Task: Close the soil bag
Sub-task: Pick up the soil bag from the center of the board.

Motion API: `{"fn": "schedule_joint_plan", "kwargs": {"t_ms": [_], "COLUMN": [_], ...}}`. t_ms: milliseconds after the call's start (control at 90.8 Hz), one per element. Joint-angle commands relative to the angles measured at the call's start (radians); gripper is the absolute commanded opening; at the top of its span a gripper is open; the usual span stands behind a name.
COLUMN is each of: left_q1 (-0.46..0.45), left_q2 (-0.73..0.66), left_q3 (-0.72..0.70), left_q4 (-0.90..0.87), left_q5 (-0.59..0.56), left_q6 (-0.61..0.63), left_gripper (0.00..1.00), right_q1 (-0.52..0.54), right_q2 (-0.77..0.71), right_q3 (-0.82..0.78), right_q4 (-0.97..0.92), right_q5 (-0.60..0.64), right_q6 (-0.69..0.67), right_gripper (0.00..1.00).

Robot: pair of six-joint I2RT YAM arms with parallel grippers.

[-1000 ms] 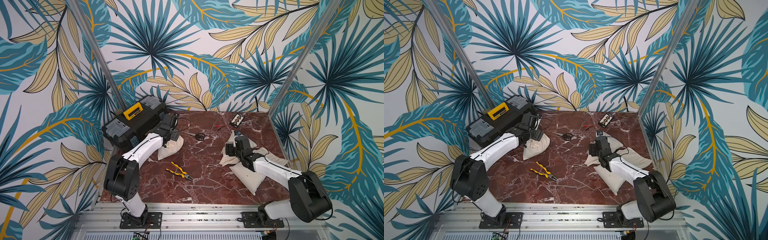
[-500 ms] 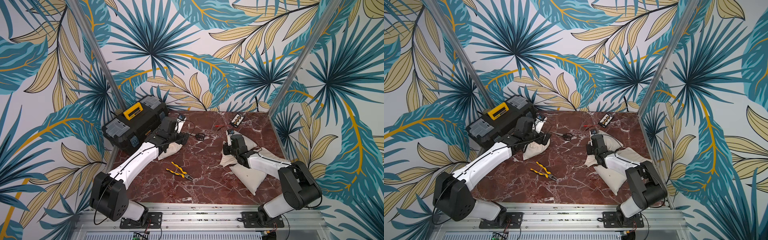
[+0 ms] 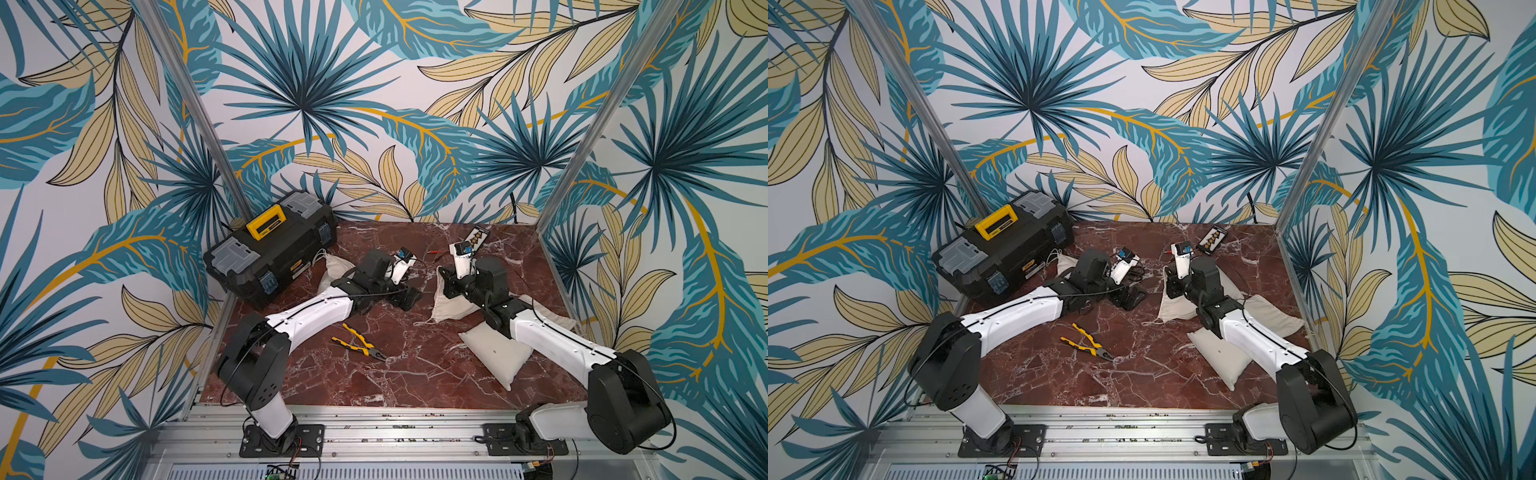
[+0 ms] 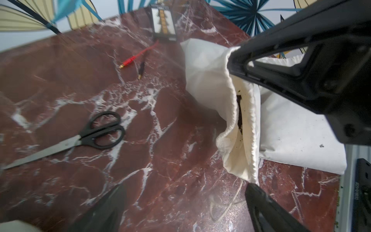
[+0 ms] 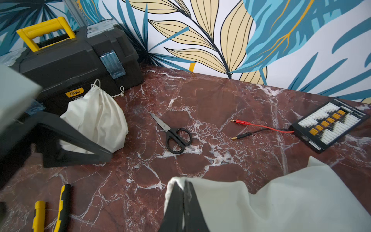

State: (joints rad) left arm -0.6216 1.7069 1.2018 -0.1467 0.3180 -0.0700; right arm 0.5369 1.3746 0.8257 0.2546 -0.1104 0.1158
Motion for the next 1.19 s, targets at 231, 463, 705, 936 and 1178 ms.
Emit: {"fn": "schedule_joint_plan", "kwargs": {"t_ms": [231,463,705,936,1178], "left_q1": [-0.040,-0.039,-0.003,-0.053,-0.073], "left_q2": [0.100,0.082,-0.064,0.016,0.171], "left_q3": [0.061,0.026,-0.142,-0.085,0.027], "left_q4": [0.161,0.252,0.268,0.346,0.362], "left_q5": [0.202,0.244,0.138,0.283,0.342], "left_q6": [-0.130,-0.195,-0.212,-0.237,-0.298], "left_gripper": [0.96,0.93,0.85,0.85,0.74], "right_q1": [0.020,0.029,0.028,0.029,0.029], "right_q2": [-0.064,-0.080,-0.089,-0.110,-0.137], "right_q3": [-0.041,-0.049,-0.060,-0.077,-0.071], "right_q4": [0.092,0.095,0.102,0.124,0.134], "right_q5": [-0.099,-0.092,-0.087,-0.102,-0.129], "right_q6": [0.017,0.012,0.014,0.029,0.040], "right_gripper": [0.00,0.00,0.00,0.00,0.00]}}
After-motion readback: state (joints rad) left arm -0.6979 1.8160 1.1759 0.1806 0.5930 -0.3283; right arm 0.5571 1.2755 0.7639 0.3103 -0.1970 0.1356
